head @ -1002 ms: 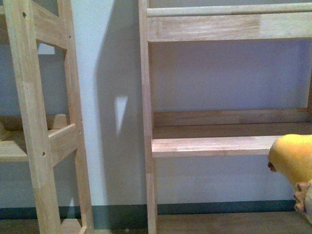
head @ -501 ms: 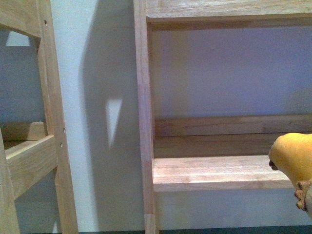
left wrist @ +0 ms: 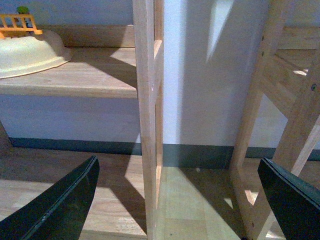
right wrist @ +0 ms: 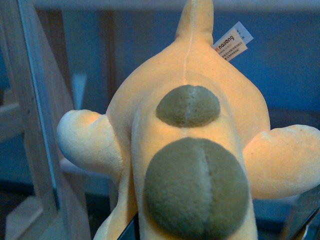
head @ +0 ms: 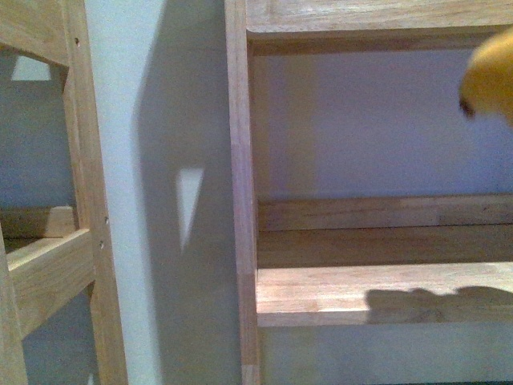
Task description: Put away toys
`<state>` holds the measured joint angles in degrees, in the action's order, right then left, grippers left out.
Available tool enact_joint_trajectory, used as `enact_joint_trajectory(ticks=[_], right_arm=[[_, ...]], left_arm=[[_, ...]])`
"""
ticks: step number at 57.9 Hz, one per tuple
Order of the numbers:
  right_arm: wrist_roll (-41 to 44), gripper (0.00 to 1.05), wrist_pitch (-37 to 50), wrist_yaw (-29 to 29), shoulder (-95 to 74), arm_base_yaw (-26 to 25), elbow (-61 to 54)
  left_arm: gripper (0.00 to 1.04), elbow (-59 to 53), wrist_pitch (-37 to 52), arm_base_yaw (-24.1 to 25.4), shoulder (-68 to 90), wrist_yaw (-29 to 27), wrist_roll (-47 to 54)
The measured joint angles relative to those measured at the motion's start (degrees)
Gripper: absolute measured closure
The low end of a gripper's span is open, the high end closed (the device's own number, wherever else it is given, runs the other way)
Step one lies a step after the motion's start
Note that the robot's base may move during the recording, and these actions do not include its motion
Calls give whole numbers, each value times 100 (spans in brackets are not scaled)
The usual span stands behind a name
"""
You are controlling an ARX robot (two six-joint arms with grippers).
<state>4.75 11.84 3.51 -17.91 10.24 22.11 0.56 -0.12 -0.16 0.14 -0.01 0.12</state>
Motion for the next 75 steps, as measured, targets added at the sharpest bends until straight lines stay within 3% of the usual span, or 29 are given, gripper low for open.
enact_joint_trajectory(ticks=[14, 38, 58, 75], right_arm=[[546, 97, 236, 188, -1220, 542, 1759], [608, 97, 125, 138, -3882, 723, 4736], [-404, 97, -597, -20, -5733, 605, 7003], [-1412, 97, -1746, -190, -7569, 315, 9368]], left_arm=[[6, 0, 0, 0, 0, 2, 0], [6, 2, 0, 0, 0, 0, 0], [6, 2, 0, 0, 0, 0, 0], [6, 0, 0, 0, 0, 0, 0]])
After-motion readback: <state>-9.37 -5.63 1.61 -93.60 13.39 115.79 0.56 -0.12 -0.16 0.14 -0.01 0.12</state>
